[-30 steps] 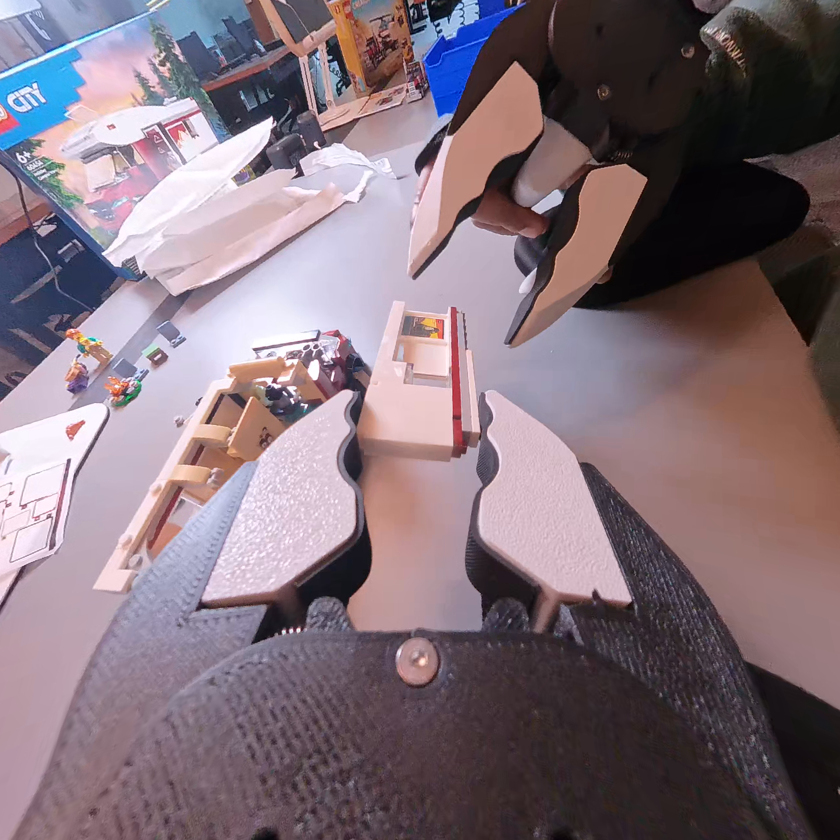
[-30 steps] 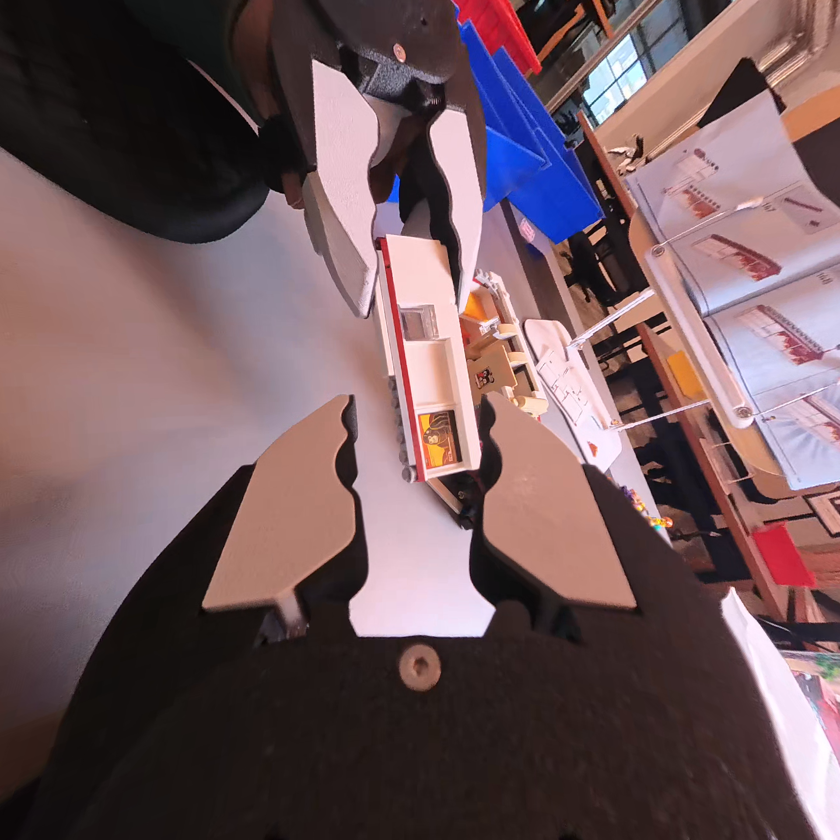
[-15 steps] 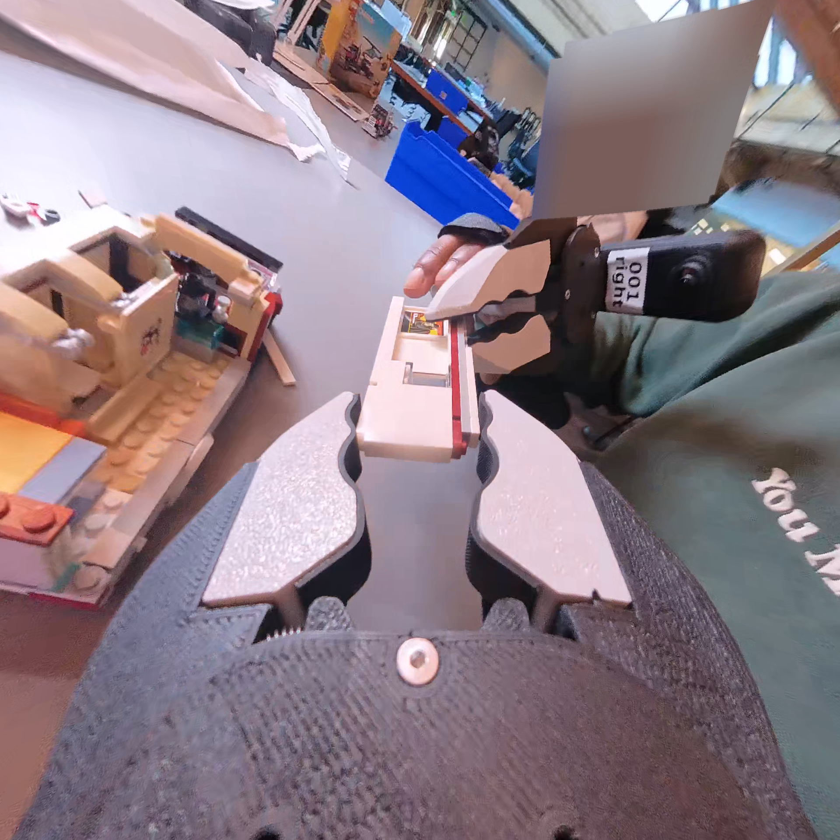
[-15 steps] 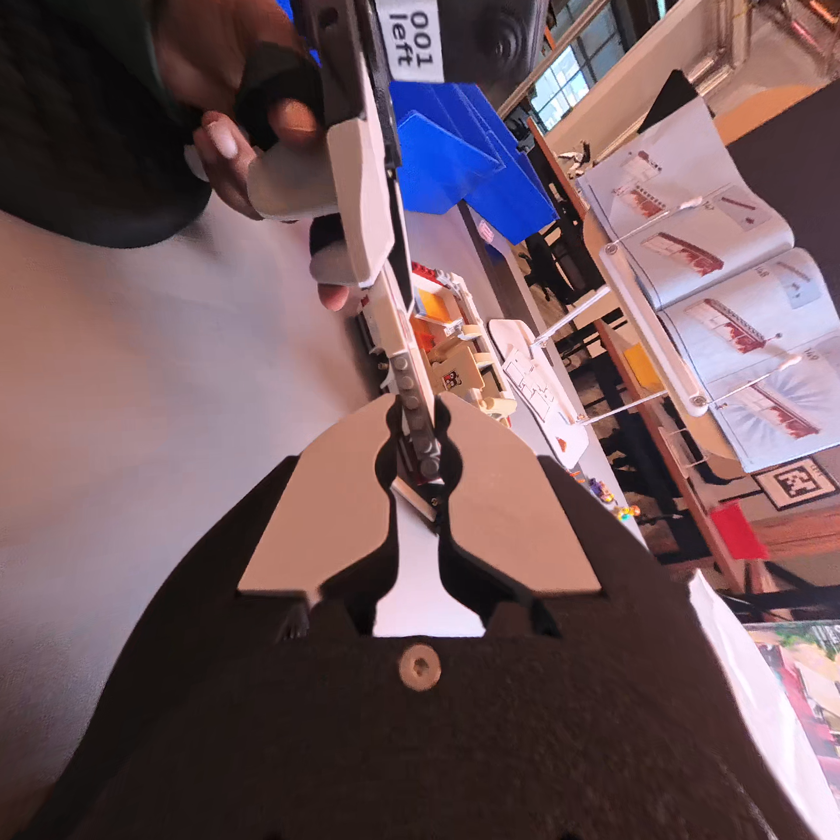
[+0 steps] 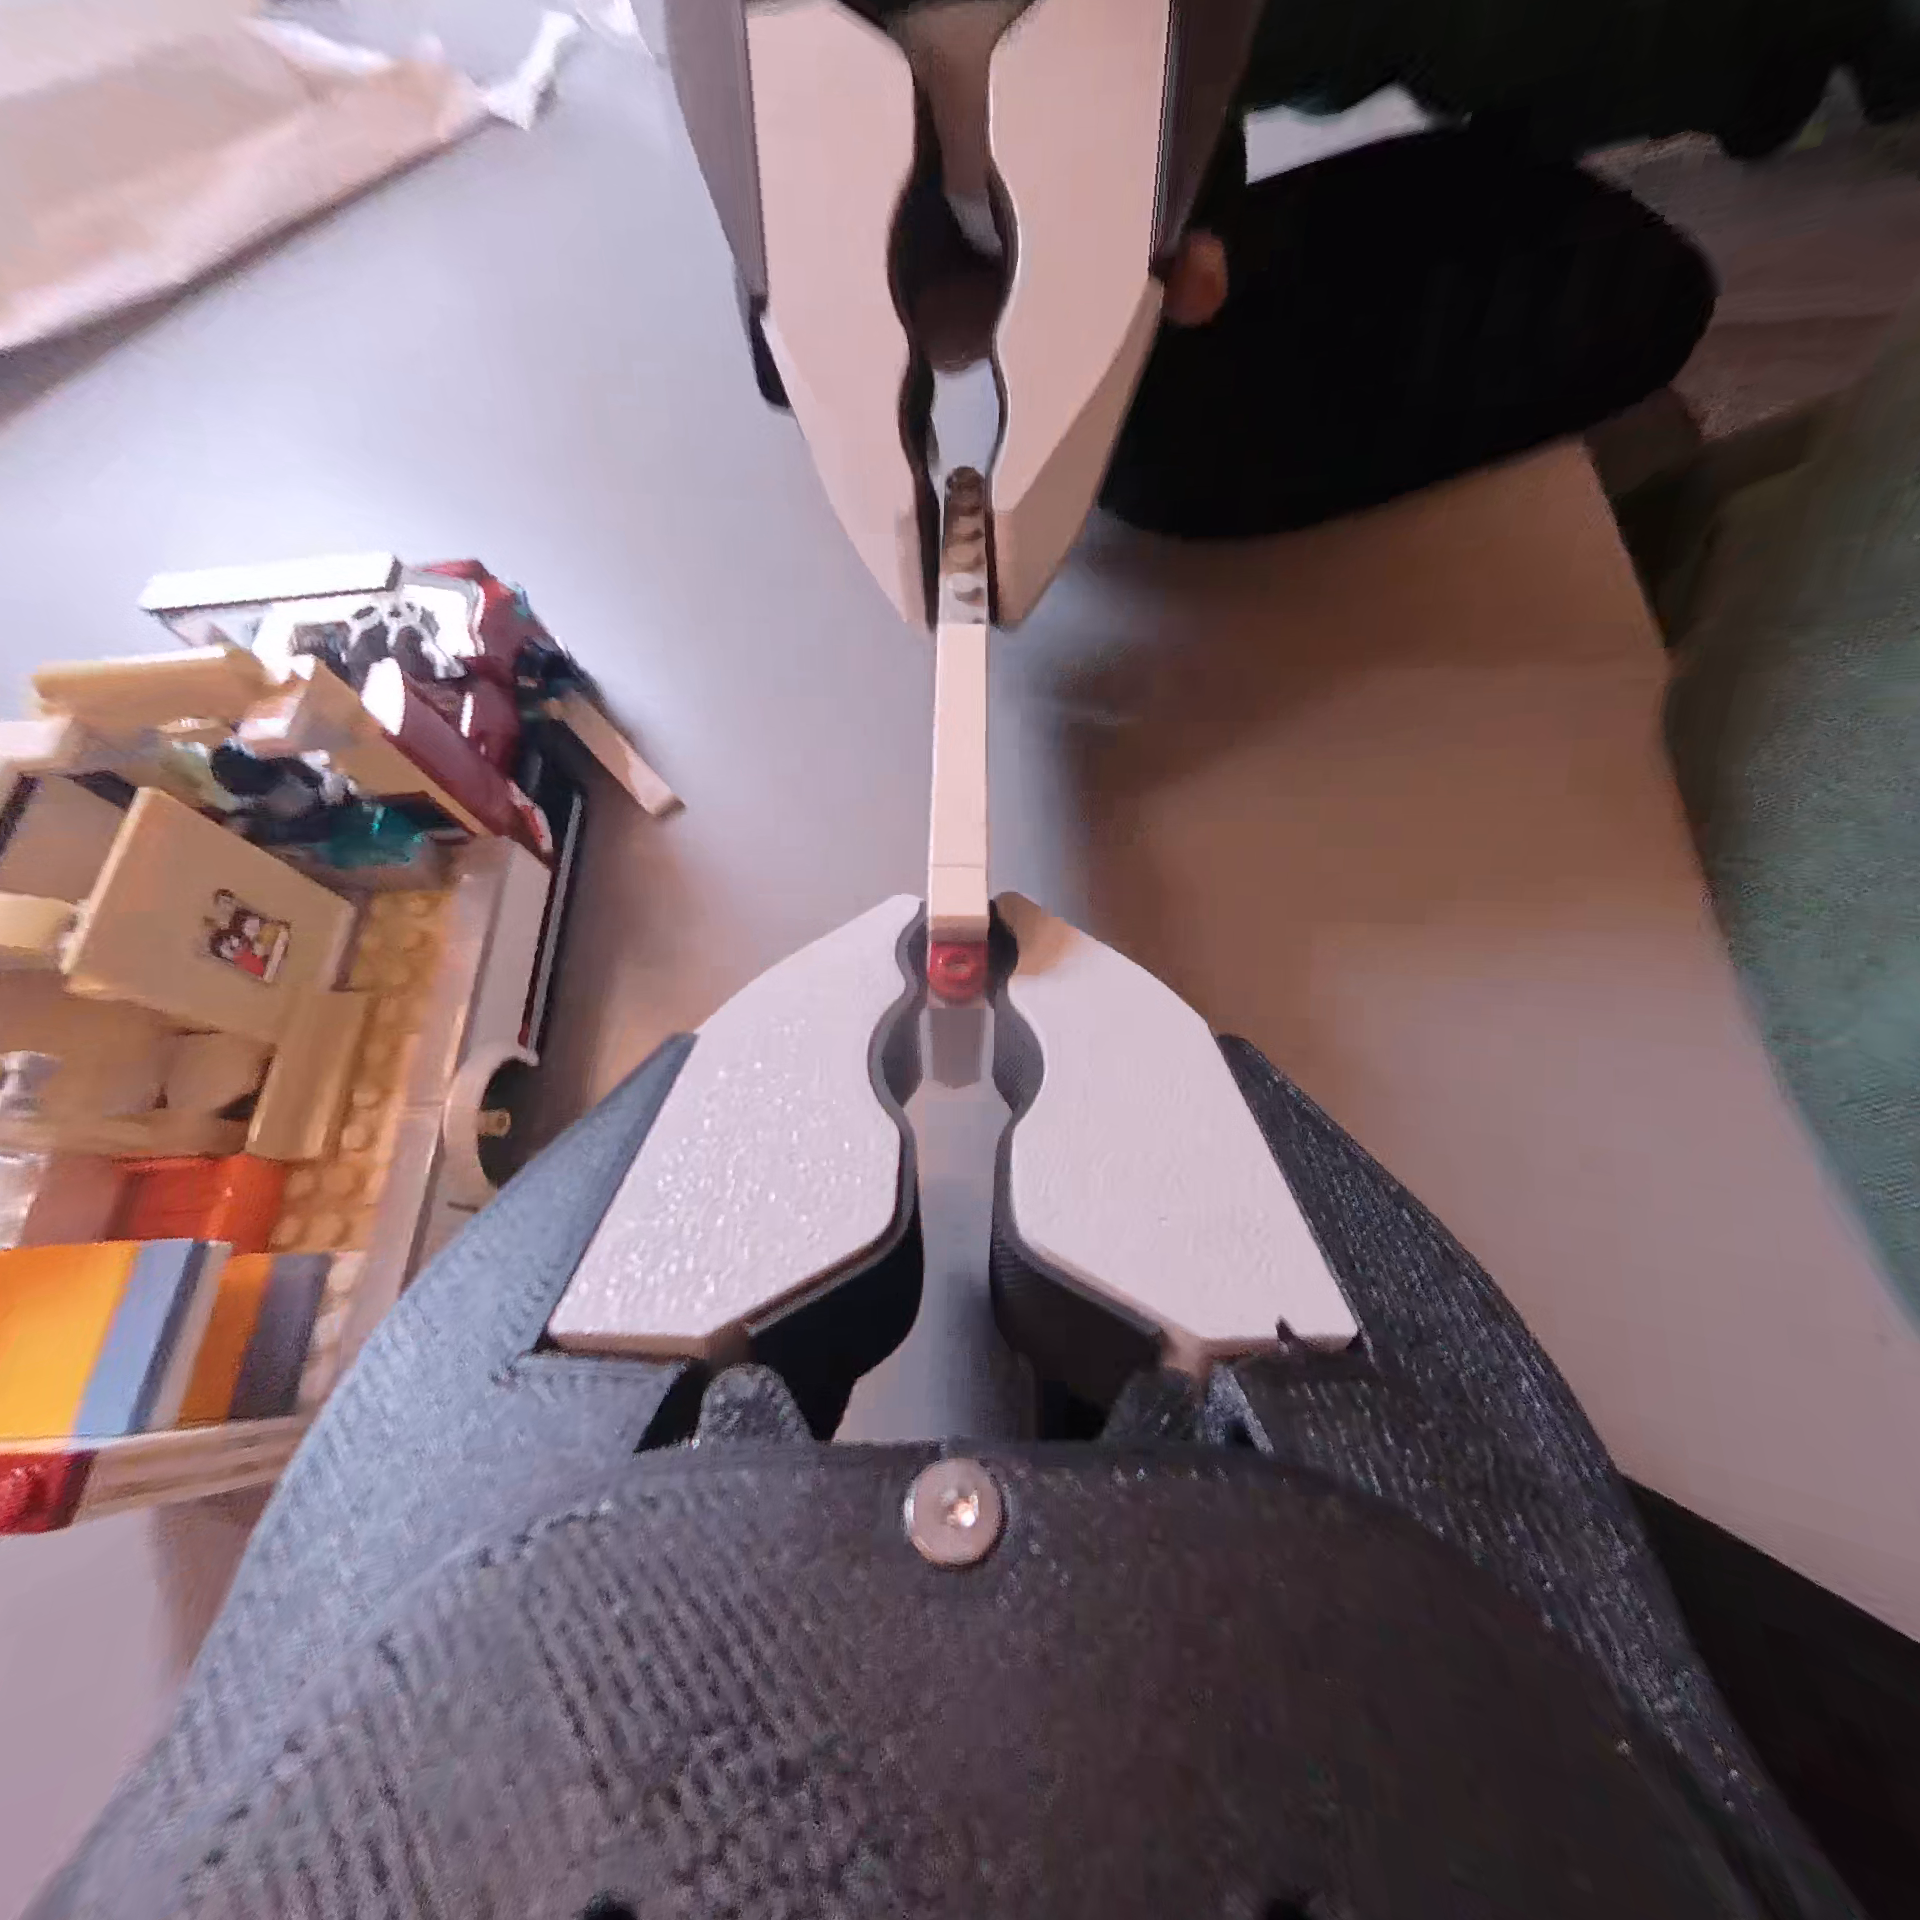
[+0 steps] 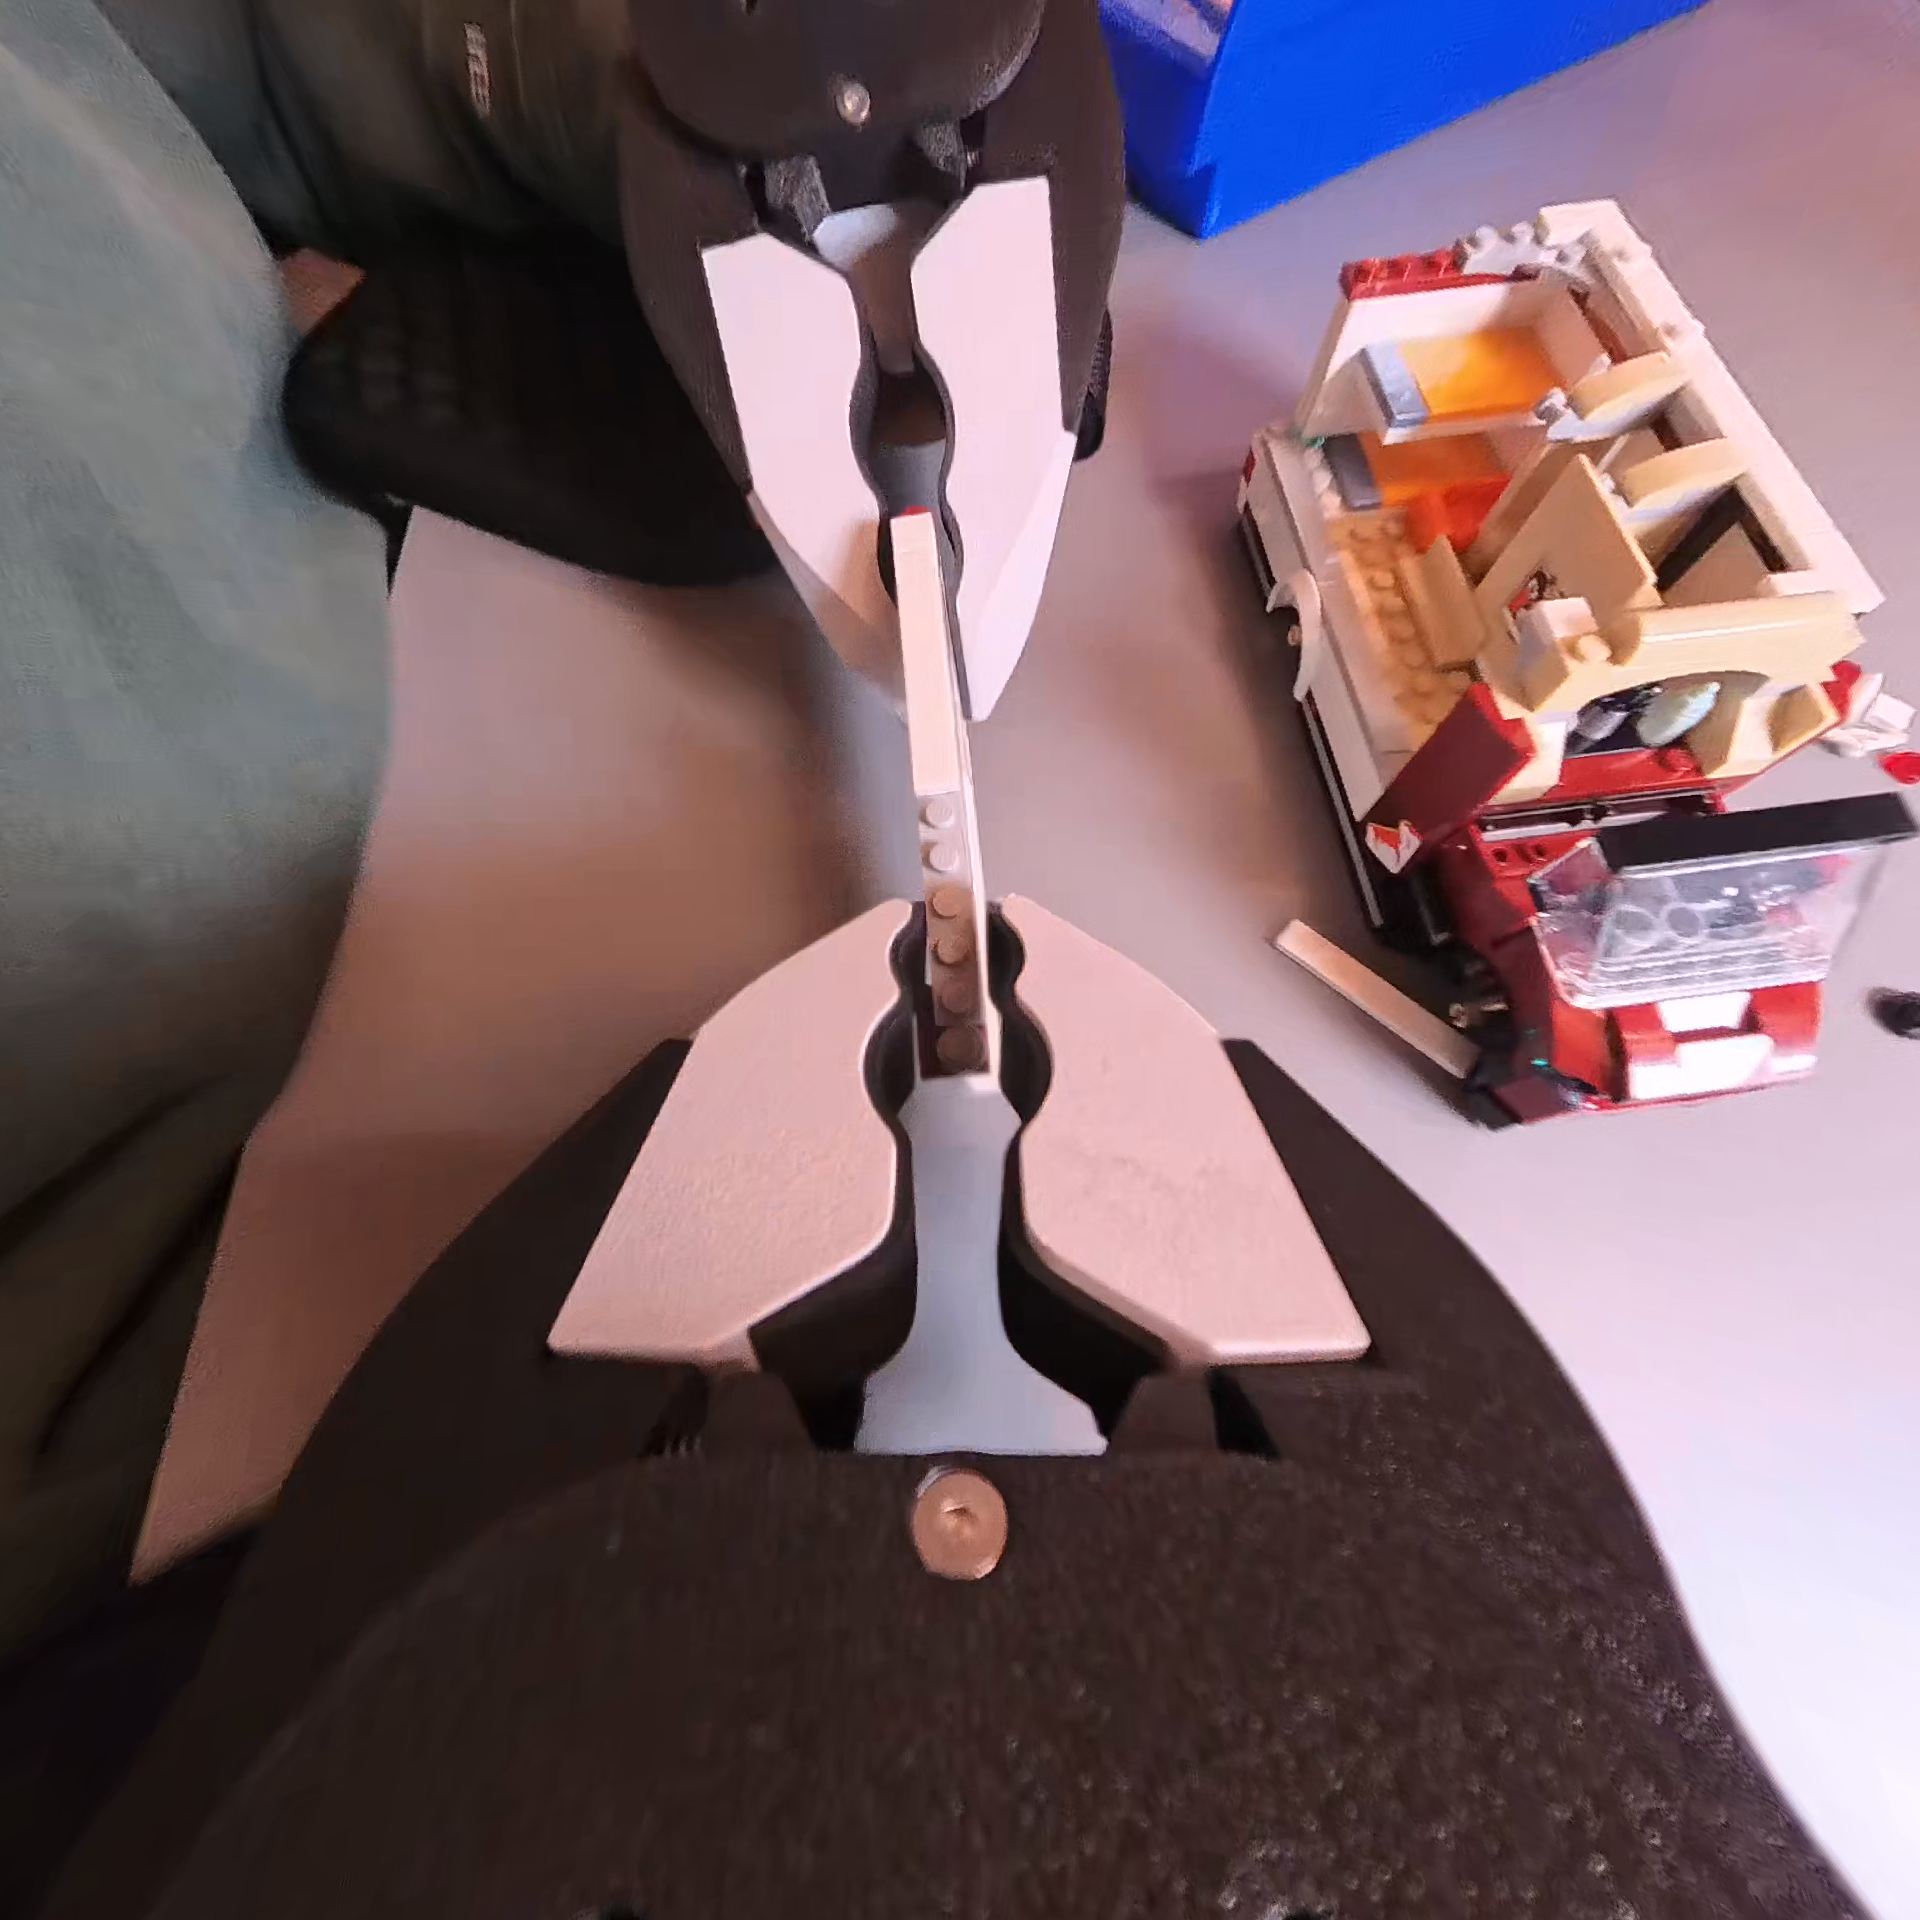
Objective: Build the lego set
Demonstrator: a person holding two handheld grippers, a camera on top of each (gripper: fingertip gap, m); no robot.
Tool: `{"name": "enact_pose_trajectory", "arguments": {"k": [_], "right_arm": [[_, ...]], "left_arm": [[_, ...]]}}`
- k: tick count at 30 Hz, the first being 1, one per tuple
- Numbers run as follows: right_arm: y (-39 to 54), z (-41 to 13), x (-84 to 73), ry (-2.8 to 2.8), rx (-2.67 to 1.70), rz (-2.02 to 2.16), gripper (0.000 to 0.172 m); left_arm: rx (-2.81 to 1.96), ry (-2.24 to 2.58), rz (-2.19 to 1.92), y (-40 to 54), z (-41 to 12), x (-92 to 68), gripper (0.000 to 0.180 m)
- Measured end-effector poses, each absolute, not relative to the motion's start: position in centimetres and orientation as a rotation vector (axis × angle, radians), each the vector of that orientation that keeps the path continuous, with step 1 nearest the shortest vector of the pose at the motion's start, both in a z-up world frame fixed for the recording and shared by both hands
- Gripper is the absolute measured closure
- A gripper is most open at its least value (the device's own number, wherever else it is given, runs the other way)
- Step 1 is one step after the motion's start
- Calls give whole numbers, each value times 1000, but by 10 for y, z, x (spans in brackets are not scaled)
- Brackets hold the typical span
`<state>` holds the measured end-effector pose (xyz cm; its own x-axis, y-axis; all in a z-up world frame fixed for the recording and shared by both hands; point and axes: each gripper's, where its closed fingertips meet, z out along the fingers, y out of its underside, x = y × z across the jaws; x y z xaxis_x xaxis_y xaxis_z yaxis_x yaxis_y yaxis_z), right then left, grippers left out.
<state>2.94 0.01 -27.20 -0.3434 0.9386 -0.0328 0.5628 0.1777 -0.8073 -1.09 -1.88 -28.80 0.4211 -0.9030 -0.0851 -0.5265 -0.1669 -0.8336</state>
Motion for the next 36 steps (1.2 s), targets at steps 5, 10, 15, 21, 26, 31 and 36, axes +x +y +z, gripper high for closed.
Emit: {"name": "enact_pose_trajectory", "arguments": {"k": [5, 10, 15, 21, 26, 31, 36], "right_arm": [[34, -279, 31, -2171, -1445, 920, 138], [55, -304, 20, -2427, -1338, 581, 129], [72, -313, 11, -2473, -1349, 461, 129], [82, -316, 6, -2474, -1415, 481, 128], [92, -317, 7, -2461, -1522, 548, 155], [74, -317, 32, -2526, -1500, 556, 165], [53, -294, 39, -2386, -1464, 612, 165]], "left_arm": [[-1904, 1274, -536, -19, -305, -21, 172], [-1916, 1290, -519, -18, -309, -28, 171], [-1909, 1267, -512, -14, -306, -33, 167], [-1901, 1262, -500, -12, -306, -36, 170], [-1897, 1256, -495, -11, -306, -36, 172], [-1900, 1243, -483, -9, -306, -36, 172], [-1922, 1230, -515, -11, -306, -31, 172]]}}
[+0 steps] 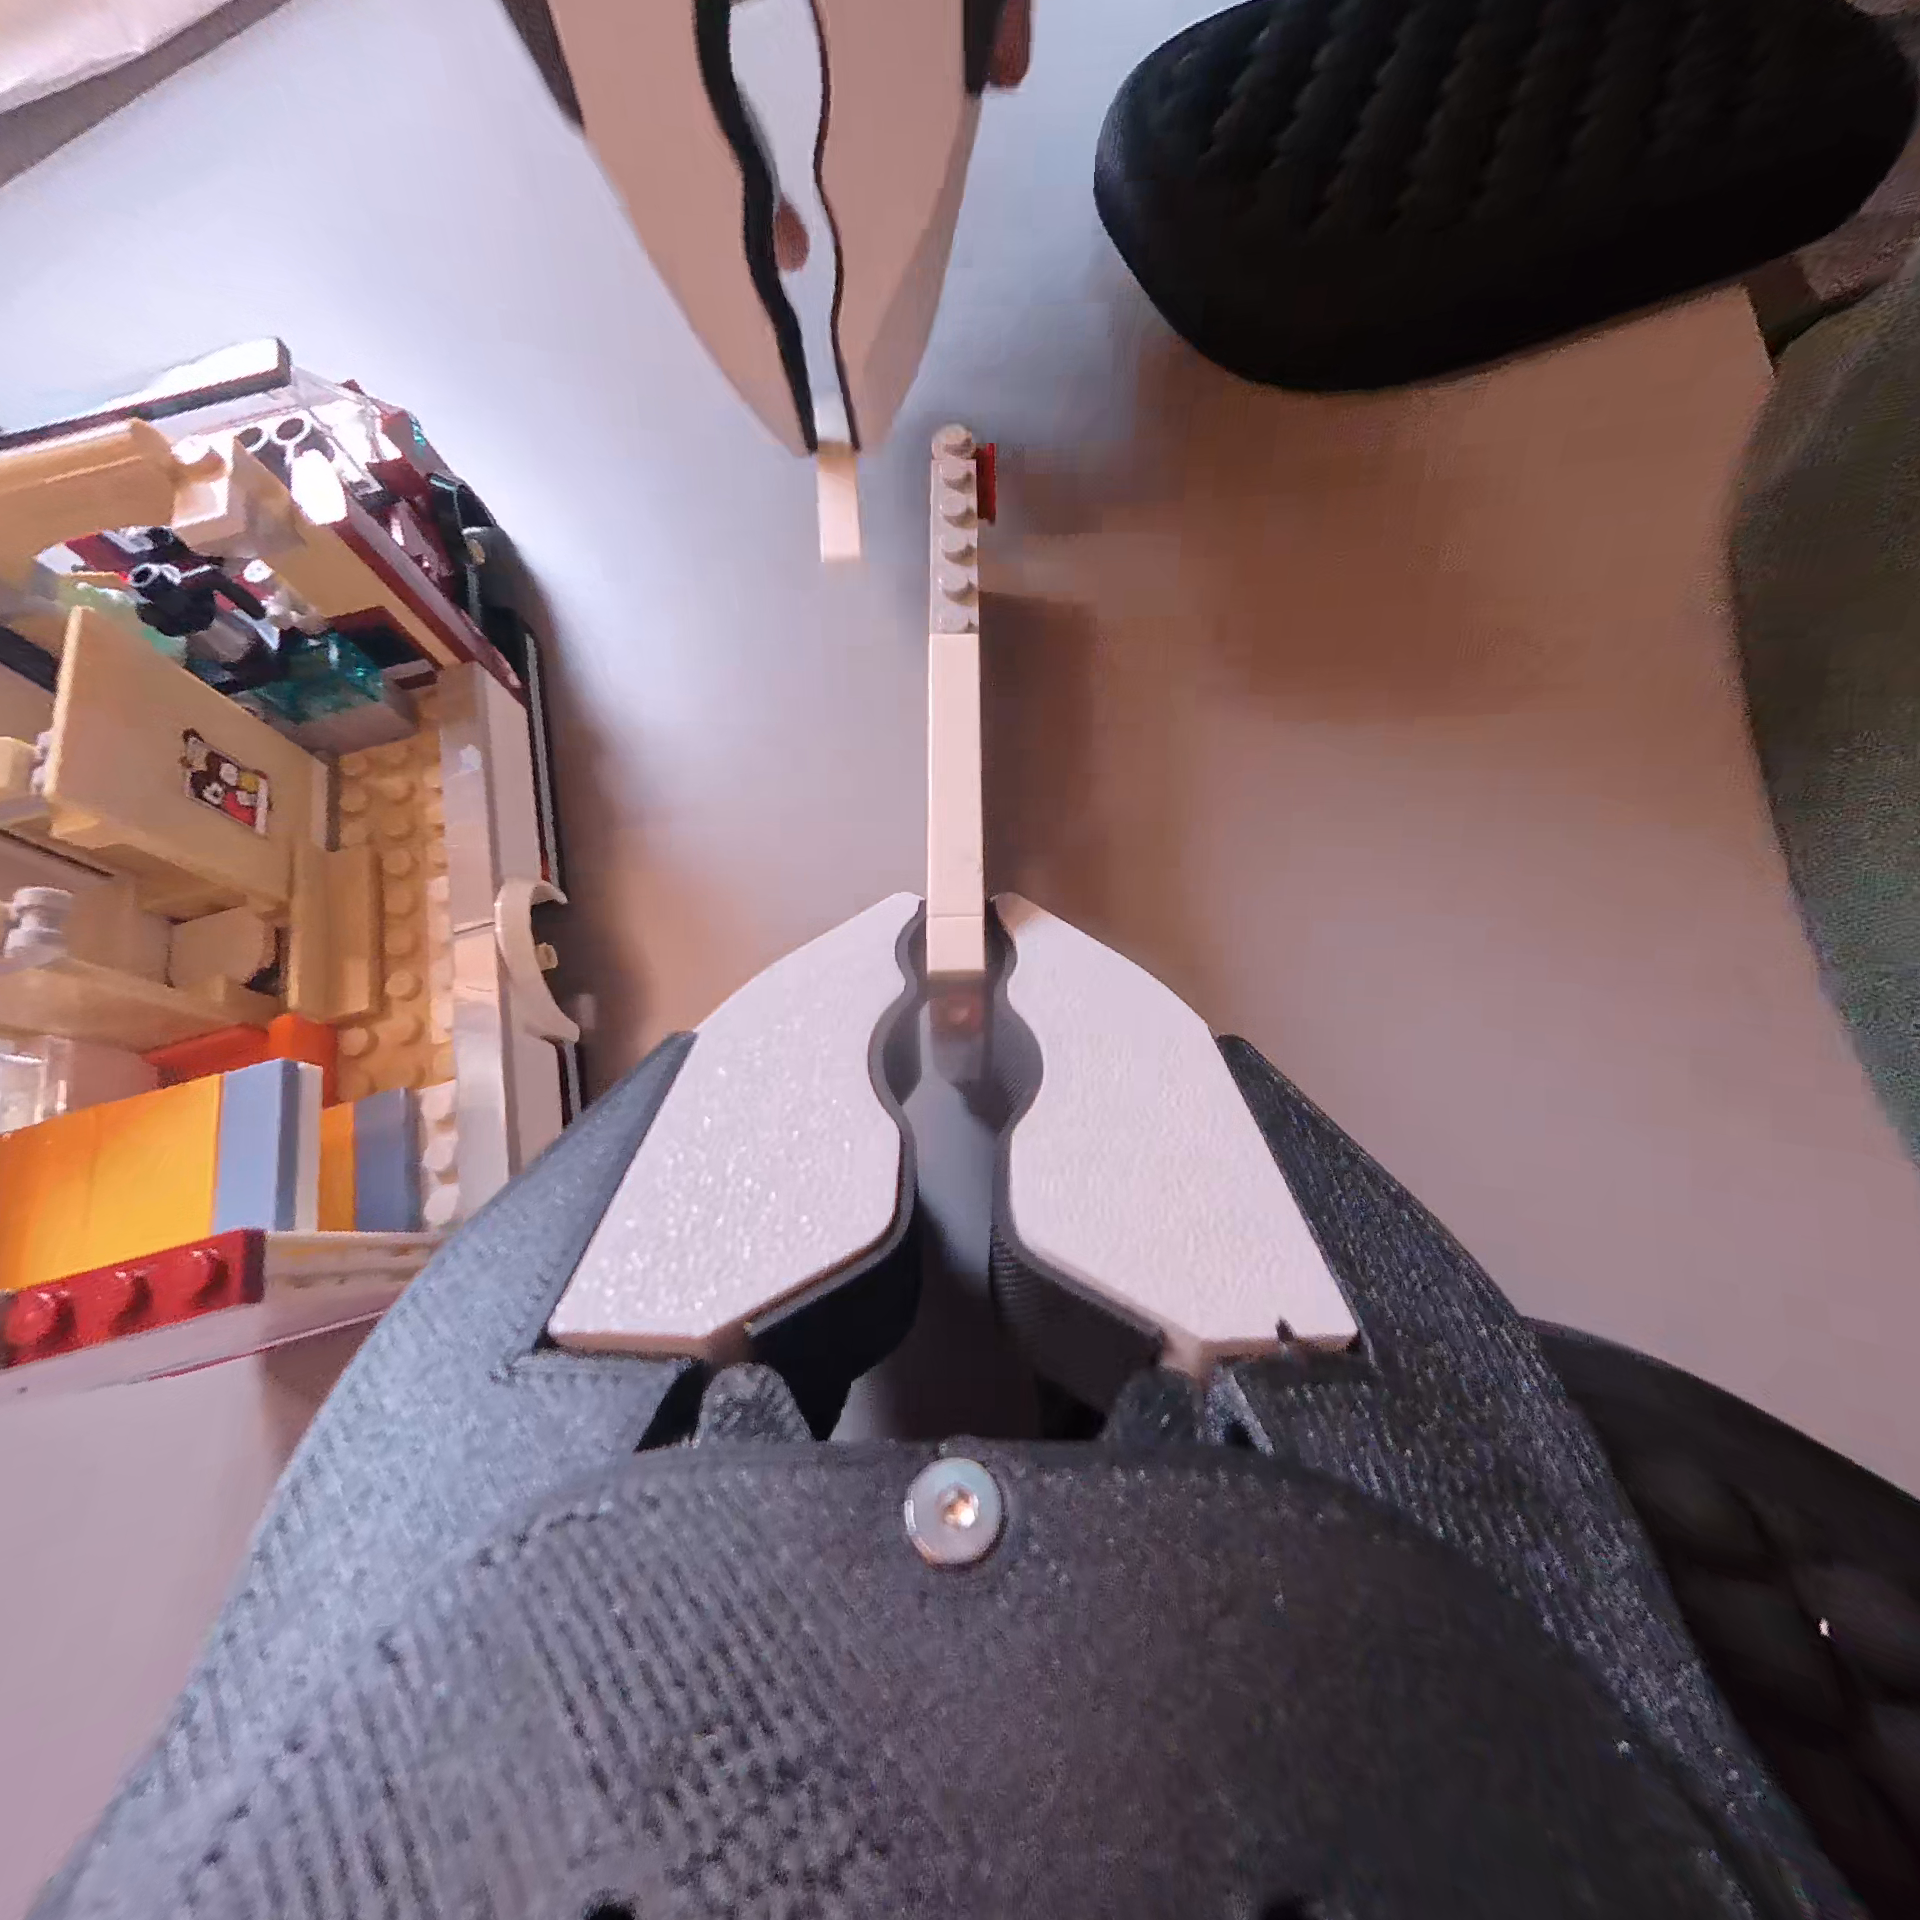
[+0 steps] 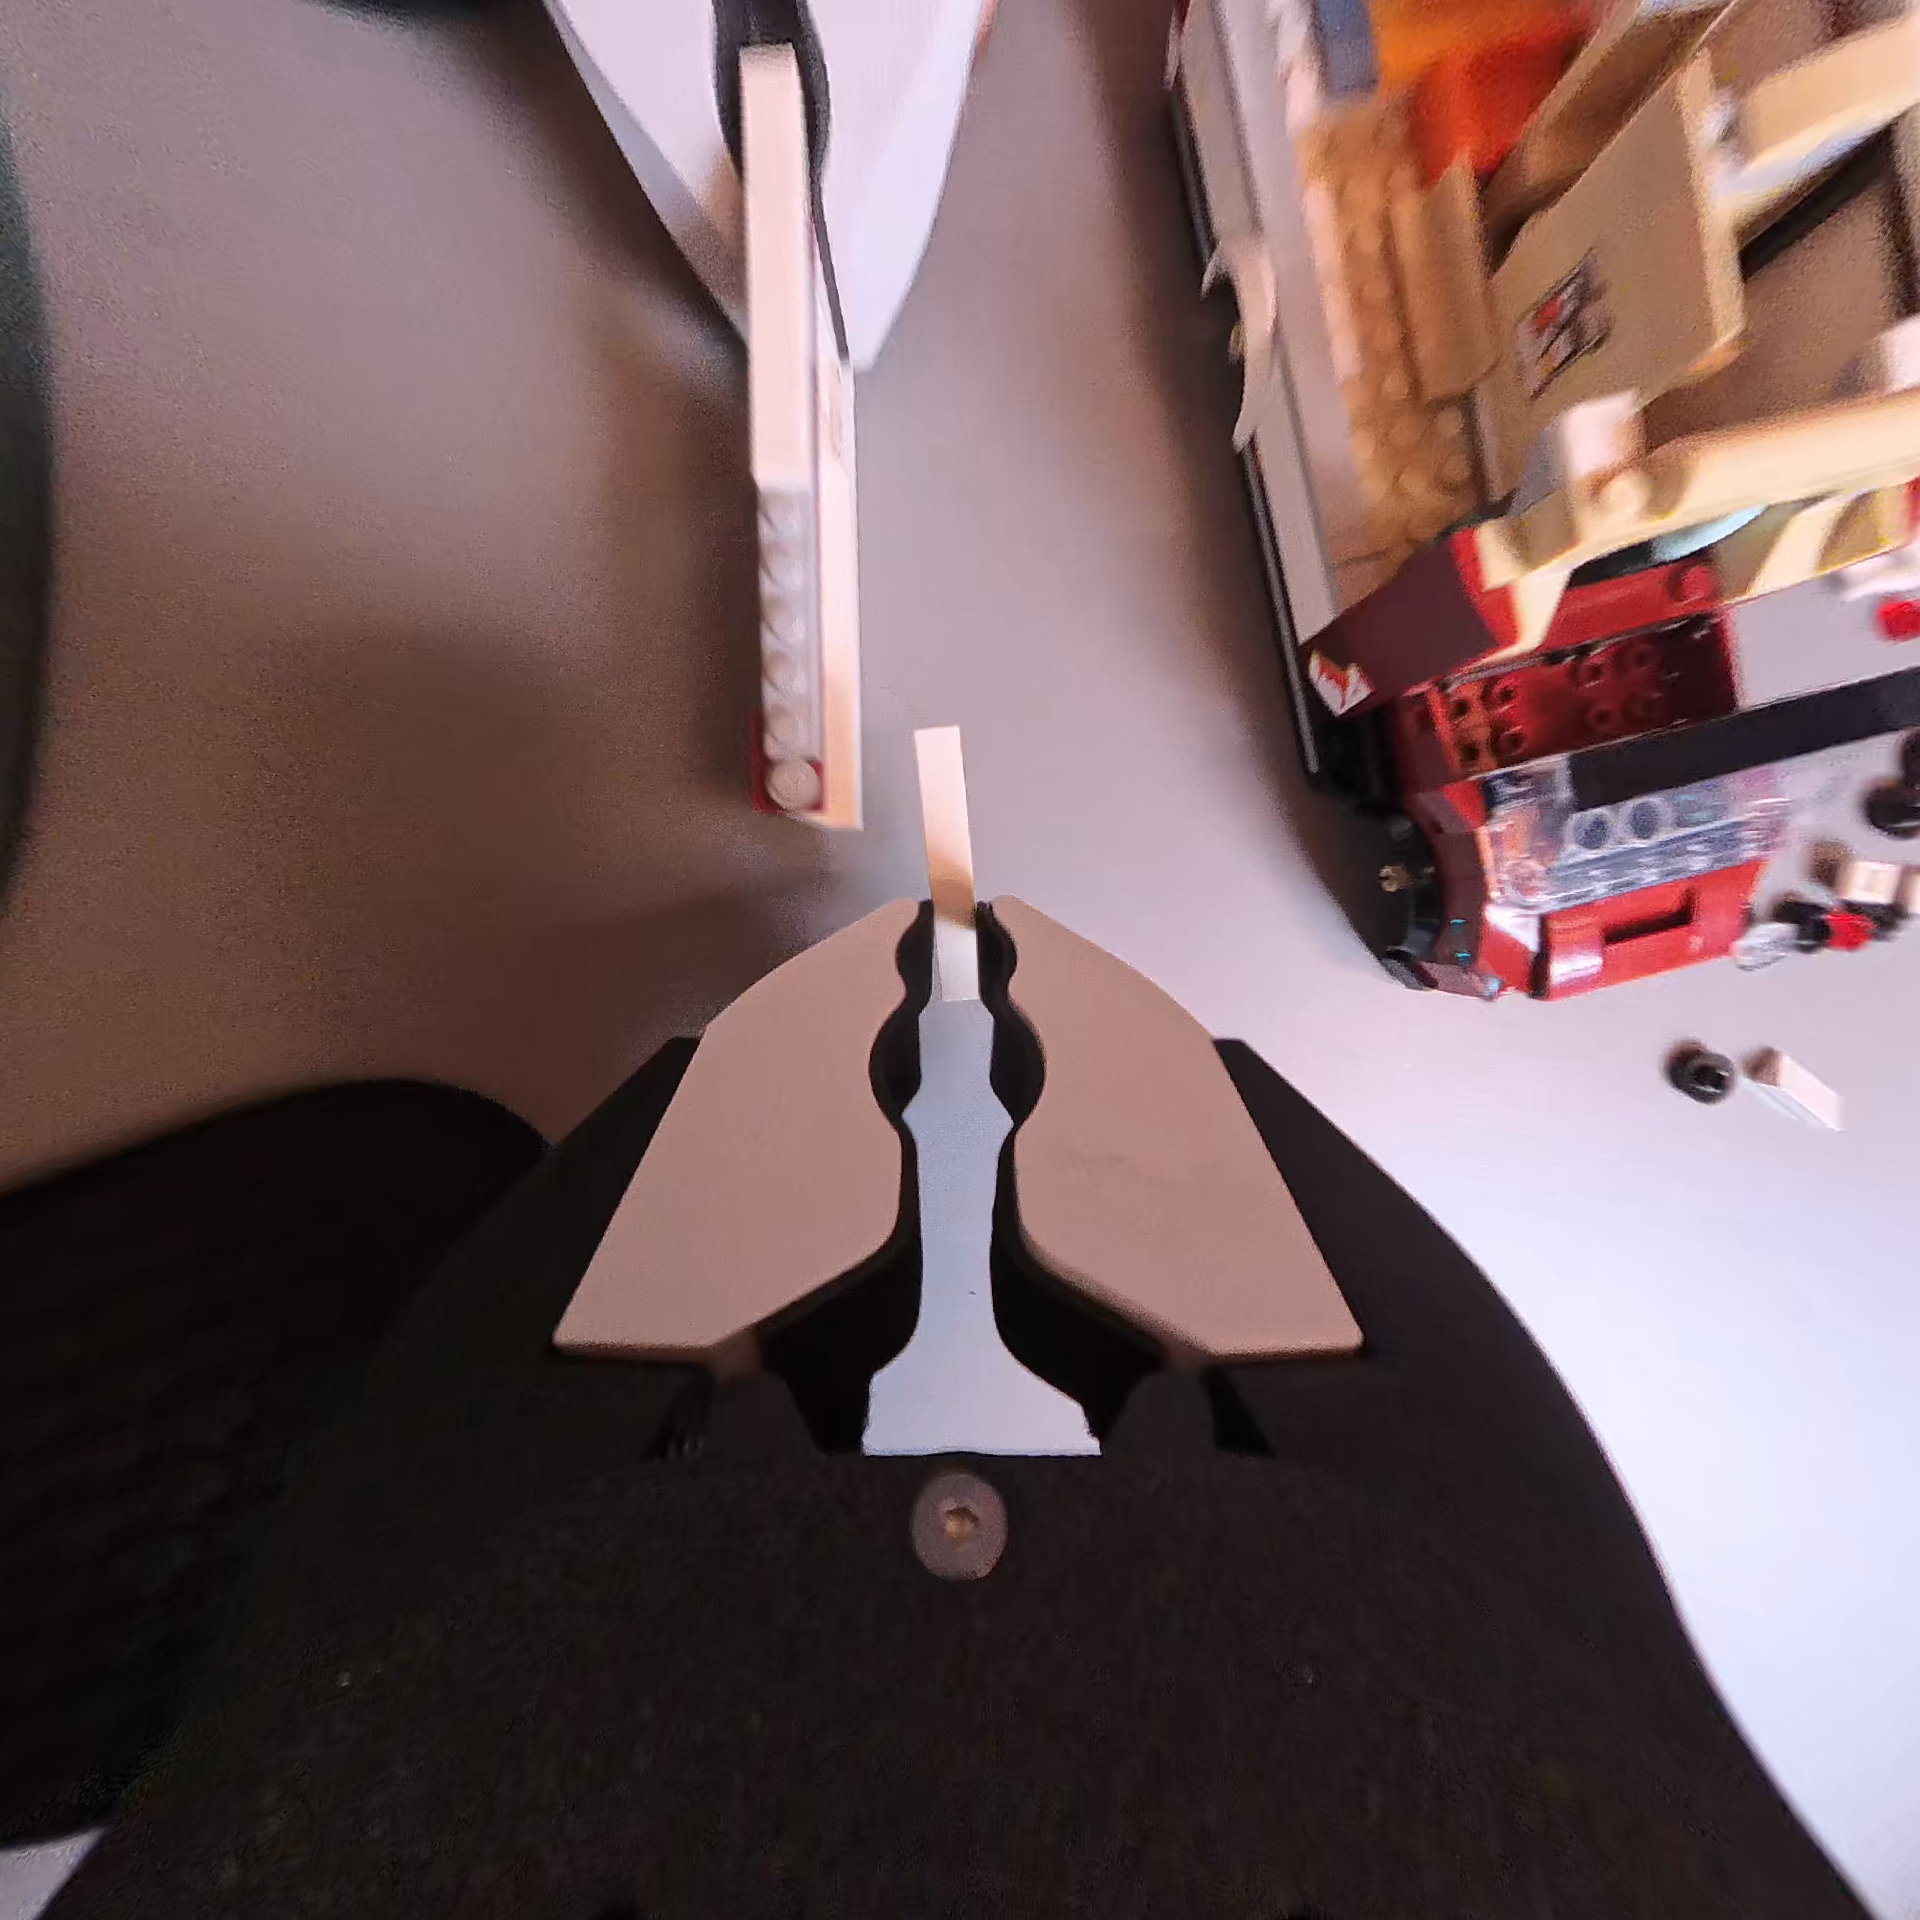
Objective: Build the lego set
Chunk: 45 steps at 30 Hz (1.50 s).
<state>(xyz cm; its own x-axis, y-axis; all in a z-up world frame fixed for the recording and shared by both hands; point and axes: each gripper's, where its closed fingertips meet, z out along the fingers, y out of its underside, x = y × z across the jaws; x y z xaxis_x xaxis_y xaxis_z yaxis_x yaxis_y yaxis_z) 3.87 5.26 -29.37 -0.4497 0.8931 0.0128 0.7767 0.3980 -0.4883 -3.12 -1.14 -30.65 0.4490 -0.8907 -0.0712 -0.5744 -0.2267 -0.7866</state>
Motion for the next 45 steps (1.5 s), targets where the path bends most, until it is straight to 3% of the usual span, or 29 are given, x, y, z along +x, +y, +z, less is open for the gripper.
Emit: {"name": "enact_pose_trajectory", "arguments": {"k": [4, 10, 22, 45], "right_arm": [[31, -264, 32, -2311, -1478, 687, 165], [15, -270, 30, -2341, -1532, 599, 165], [13, -277, 27, -2292, -1636, 560, 165], [14, -280, 23, -2274, -1661, 526, 163]], "left_arm": [[-1946, 1220, -560, -15, -307, -28, 172], [-1914, 1212, -529, -13, -301, -25, 159], [-1812, 1186, -471, 1, -274, -10, 160], [-1871, 1178, -496, 5, -279, 5, 172]]}}
